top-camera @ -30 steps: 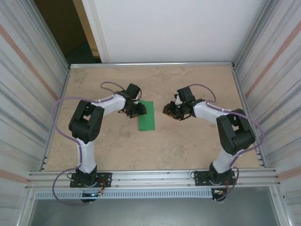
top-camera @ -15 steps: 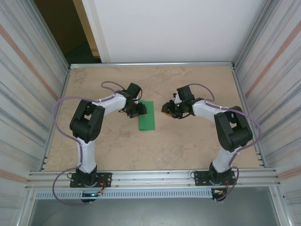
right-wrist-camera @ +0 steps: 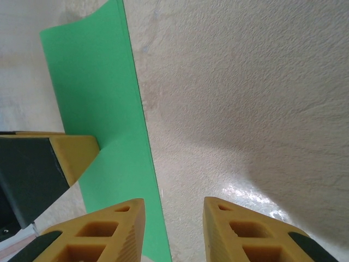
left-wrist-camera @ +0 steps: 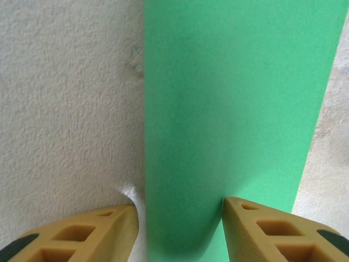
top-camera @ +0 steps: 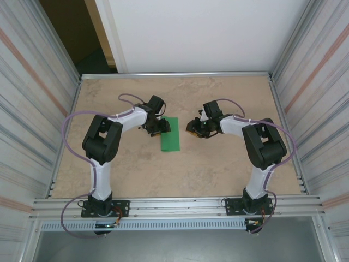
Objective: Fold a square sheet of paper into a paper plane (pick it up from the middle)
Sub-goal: Hold the square sheet of paper at the center of the table.
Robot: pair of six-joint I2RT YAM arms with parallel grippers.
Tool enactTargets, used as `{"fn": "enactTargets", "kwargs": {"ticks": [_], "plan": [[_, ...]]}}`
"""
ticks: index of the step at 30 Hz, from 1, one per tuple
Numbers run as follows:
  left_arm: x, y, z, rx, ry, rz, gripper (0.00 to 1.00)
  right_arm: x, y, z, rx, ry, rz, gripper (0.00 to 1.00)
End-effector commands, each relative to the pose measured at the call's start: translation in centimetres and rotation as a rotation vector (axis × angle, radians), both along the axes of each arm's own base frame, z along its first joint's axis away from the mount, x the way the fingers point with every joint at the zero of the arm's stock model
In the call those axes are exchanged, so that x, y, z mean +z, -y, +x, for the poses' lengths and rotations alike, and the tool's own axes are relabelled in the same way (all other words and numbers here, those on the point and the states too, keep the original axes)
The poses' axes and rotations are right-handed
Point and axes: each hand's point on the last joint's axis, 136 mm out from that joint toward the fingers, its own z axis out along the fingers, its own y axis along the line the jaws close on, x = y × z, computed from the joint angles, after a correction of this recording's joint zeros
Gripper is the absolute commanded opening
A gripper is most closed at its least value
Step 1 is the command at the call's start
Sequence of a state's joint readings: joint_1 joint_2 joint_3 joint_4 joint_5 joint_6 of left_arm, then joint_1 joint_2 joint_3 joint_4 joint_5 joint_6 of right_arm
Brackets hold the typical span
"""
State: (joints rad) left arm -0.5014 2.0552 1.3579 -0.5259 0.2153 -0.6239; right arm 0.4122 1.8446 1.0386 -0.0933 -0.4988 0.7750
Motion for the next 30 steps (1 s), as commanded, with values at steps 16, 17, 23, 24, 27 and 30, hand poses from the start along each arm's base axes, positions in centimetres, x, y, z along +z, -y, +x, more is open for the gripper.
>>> {"fn": "enactTargets", "kwargs": {"ticks": [16,17,23,24,27,30], "plan": [[-11.9,-2.6,-8.6,-0.101,-0.314,0.192,0.50,-0.1,-1.1,0.4,0.021,0.008,0.029,0.32],[-11.9,-2.6,-8.6,-0.103,-0.315,0.194,0.50,-0.2,-1.1,0.4,0.022,0.006,0.028,0.32],[-11.9,-2.6,-8.6,-0.105,-0.313,0.200,0.51,-0.5,-1.2,0.3,0.026,0.001,0.030,0.32],[-11.9,-2.6,-8.6,-0.102,-0.313,0.201,0.51,-0.5,-1.3,0.3,0.026,0.001,0.031,0.31],[-11.9,-2.6,-8.5,-0.101,-0.311,0.202,0.51,-0.6,-1.4,0.2,0.030,-0.001,0.033,0.31],[-11.9,-2.6,-8.6,-0.101,-0.314,0.205,0.51,-0.6,-1.8,0.1,0.046,0.000,0.042,0.31]]}}
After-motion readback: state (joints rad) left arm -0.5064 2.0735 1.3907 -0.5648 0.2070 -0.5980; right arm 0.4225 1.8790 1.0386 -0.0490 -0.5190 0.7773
